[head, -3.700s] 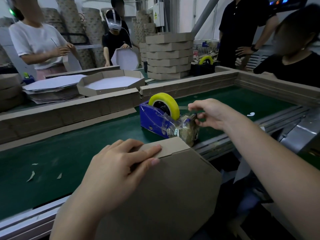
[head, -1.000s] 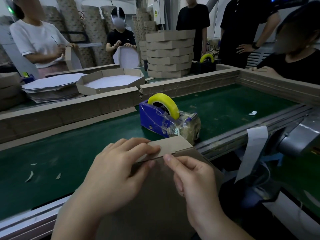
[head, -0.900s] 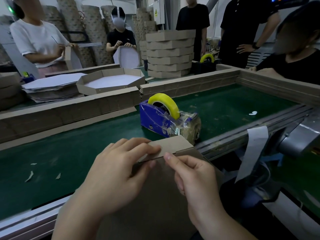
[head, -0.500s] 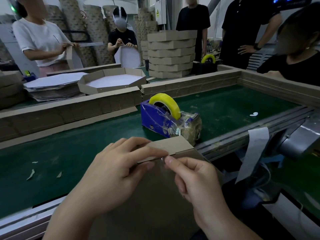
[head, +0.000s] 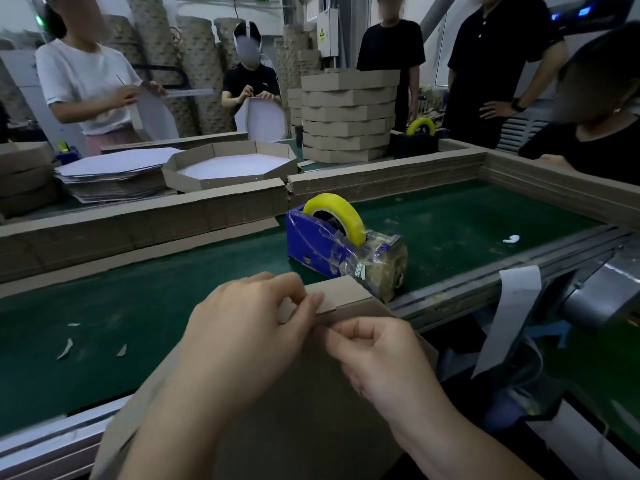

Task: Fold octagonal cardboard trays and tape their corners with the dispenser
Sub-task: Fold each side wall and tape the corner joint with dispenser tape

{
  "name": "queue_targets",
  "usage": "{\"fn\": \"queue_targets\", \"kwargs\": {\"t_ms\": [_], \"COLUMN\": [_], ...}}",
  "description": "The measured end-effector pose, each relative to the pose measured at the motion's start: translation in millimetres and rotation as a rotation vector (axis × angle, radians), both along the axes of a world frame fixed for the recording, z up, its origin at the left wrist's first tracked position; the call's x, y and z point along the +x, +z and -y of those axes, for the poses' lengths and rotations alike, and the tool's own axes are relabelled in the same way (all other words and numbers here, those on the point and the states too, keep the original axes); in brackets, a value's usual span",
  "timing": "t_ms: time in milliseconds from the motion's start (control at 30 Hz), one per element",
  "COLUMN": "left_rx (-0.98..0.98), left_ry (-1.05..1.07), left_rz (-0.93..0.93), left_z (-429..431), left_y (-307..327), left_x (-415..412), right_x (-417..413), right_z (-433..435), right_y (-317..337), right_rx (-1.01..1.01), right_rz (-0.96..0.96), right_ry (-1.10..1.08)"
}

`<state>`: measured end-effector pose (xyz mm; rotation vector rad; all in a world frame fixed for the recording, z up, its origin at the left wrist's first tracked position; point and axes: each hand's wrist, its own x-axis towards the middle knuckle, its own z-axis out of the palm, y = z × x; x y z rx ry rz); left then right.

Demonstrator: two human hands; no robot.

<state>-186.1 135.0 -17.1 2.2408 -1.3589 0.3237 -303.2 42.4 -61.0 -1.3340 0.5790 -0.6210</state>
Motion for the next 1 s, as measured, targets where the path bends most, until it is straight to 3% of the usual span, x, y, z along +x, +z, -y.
{"fn": "queue_targets", "kwargs": {"t_ms": [200, 367, 433, 533, 633, 733, 833, 933, 1000], "left_rx": [-0.043, -0.068, -0.099, -0.117, -0.065, 0.016, 0.065, 0.083, 0.097], "left_ry": [-0.037, -0.047, -0.068, -0.11, -0.122, -0.118, -0.13, -0.12, -0.108], "left_rz": [0.008, 0.03, 0.071, 0.137, 0.161, 0.171, 0.139, 0.125, 0.124], "left_z": [5, 7, 5, 3, -4, -12, -19, -23, -25], "left_y": [-7, -11, -11, -9, -10, -10, -9, -8, -8], "left_x": [3, 10, 11, 11, 13, 17, 21, 20, 20], "right_x": [0, -4, -5, -2, 7, 12, 14, 18, 21], "right_z": [10, 23, 30, 48, 59, 61, 68, 99, 131], "right_y": [1, 3, 8, 17, 20, 9, 10, 24, 34], "right_rx": [-0.132, -0.311, -0.418, -0.713, -0.916, -0.835, -0.707, -0.668, -0.743], "right_rz": [-0.091, -0.353, -0.337, -0.142, -0.237, -0.242, -0.103, -0.028, -0.13], "right_ry": [0.027, 0.138, 0.063, -0.224, -0.256, -0.129, -0.009, -0.111, -0.252]}}
